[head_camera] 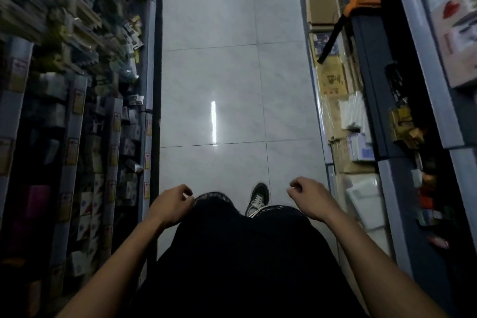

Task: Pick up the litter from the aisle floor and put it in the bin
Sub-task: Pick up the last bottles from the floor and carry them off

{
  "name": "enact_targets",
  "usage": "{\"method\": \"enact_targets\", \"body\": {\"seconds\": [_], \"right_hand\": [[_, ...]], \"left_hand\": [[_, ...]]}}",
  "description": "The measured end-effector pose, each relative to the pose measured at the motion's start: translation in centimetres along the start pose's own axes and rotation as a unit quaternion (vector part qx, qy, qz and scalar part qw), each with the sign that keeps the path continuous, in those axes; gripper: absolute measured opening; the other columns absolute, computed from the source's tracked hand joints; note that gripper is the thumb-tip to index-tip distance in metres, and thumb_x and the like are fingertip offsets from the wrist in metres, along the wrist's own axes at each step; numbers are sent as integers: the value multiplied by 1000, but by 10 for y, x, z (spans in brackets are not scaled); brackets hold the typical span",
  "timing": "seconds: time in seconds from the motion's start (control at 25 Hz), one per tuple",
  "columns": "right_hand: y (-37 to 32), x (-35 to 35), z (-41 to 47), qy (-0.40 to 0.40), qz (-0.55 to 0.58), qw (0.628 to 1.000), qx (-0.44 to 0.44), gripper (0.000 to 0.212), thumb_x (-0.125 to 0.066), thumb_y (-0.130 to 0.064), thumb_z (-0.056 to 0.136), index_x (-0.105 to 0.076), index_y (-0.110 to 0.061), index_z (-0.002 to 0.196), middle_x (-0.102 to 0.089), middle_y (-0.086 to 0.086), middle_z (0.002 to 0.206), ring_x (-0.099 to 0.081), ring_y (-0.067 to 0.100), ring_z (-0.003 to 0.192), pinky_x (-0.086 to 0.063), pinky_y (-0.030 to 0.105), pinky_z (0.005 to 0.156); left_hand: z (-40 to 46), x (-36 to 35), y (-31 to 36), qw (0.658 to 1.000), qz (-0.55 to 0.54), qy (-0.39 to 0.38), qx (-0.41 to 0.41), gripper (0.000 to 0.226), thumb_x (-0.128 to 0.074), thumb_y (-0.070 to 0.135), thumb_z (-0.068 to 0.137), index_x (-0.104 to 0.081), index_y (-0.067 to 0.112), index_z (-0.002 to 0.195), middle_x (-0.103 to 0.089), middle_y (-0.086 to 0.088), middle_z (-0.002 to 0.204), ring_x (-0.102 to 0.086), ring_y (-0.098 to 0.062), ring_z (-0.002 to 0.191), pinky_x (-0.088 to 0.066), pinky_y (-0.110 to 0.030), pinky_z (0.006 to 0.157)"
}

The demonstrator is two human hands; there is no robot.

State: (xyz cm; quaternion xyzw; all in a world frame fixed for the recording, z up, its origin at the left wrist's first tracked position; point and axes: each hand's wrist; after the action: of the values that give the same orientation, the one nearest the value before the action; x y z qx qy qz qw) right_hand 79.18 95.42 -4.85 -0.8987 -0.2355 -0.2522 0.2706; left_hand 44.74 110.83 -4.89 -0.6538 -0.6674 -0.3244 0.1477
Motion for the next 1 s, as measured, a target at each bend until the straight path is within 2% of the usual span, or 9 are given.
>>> {"method": "enact_targets", "body": {"seconds": [0.24, 0.4, 0.64, 0.88, 1.0], "right_hand": [[-95, 98, 121, -20, -62, 996, 65, 43, -53, -44, 99, -64, -19, 133, -68, 2, 125, -63, 22, 111, -52, 38, 95], [-167, 153, 202, -13, -93, 992, 87, 45, -51, -44, 100, -62, -18, 135, -68, 2, 126, -63, 22, 112, -51, 37, 93], [-238, 222, 269, 18, -91, 995, 44, 43, -52, -42, 96, -67, -19, 128, -70, 3, 122, -65, 22, 108, -53, 38, 92], [-257, 294, 338, 44, -50, 998, -11, 39, -52, -43, 97, -67, -20, 125, -69, 0, 118, -64, 19, 103, -52, 36, 86], [-262, 335, 395, 31, -35, 999, -26, 38, -53, -42, 97, -65, -20, 126, -68, 0, 119, -62, 18, 102, -52, 35, 87]], "left_hand": [[51, 53, -2, 994, -69, 13, 88, 24, -54, 42, 96, -66, 28, 111, -74, 4, 101, -67, -11, 85, -53, -31, 75], [125, 114, 2, 990, -93, 6, 102, 25, -52, 47, 93, -65, 33, 109, -74, 5, 104, -66, -14, 89, -56, -35, 83], [254, 263, 52, 996, -72, 20, 52, 26, -54, 44, 96, -65, 30, 115, -73, 6, 104, -66, -15, 91, -55, -33, 81], [385, 402, 140, 999, -29, 35, -14, 23, -54, 41, 94, -65, 30, 111, -71, 7, 95, -66, -16, 87, -53, -33, 78], [448, 452, 188, 999, -17, 38, -32, 23, -52, 44, 93, -64, 33, 109, -71, 8, 97, -66, -17, 88, -56, -36, 82]]}}
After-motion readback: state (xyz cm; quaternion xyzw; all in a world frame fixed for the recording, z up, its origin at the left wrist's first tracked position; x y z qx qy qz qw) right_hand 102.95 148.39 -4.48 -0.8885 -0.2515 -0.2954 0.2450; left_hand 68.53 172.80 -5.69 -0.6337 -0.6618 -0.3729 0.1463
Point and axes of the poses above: each hand's wrist, its own z-axis towards the middle knuckle, its own x-axis out of the back of the hand, y = z × x
